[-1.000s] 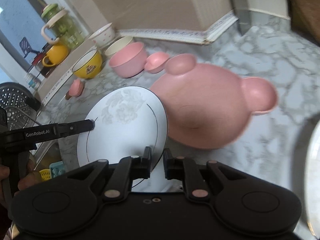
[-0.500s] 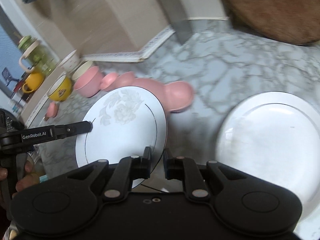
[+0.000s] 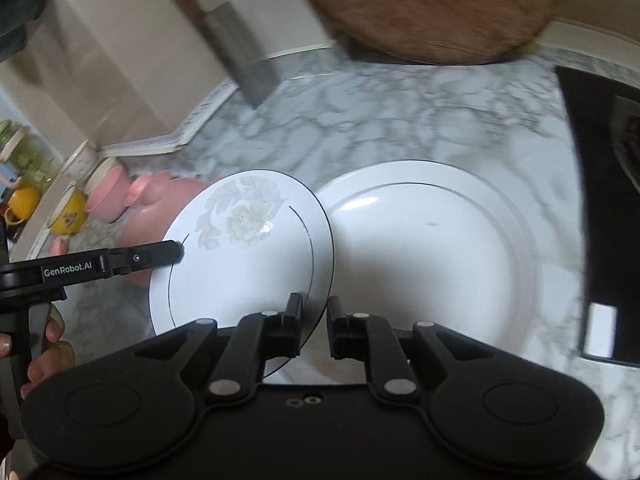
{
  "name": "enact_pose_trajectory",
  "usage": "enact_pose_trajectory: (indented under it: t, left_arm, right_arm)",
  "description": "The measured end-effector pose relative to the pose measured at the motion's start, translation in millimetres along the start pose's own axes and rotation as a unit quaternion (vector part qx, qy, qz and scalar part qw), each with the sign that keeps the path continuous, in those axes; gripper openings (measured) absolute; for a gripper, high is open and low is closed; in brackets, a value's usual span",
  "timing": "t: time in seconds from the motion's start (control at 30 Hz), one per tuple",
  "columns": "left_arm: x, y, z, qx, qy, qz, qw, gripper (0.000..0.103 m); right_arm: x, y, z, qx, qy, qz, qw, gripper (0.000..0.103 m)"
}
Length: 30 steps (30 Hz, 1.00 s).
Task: Organize plates and bowls
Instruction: 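Carry the floral plate with both grippers onto the large white plate, then open both grippers to release the floral plate on the stack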
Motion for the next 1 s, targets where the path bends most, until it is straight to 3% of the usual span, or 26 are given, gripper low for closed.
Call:
enact_pose_trajectory:
  t: [0.43,1.0]
  left_arm:
    - [64,-46,-4,0.037,0.042,-0.016,0.9983,0.012]
    - [93,-56,-8,0.057,0.063,-0.006,0.9963,0.012]
  right_arm:
    - [-7,-63,-5,0.031,0.003,-0.038,0.999,0.012]
    - [3,-81,-4,0.032,0.018,-0.045,0.998,0.012]
Point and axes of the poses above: each gripper's, at about its wrist camera, not at the fingertips, and x roughly the way its jaws point, y to its left, z to its top, the point moved 5 cm from there along x, roughly the way its jaws point, and after that the axes turned 5 degrees about -z, right-handed, at the moved point
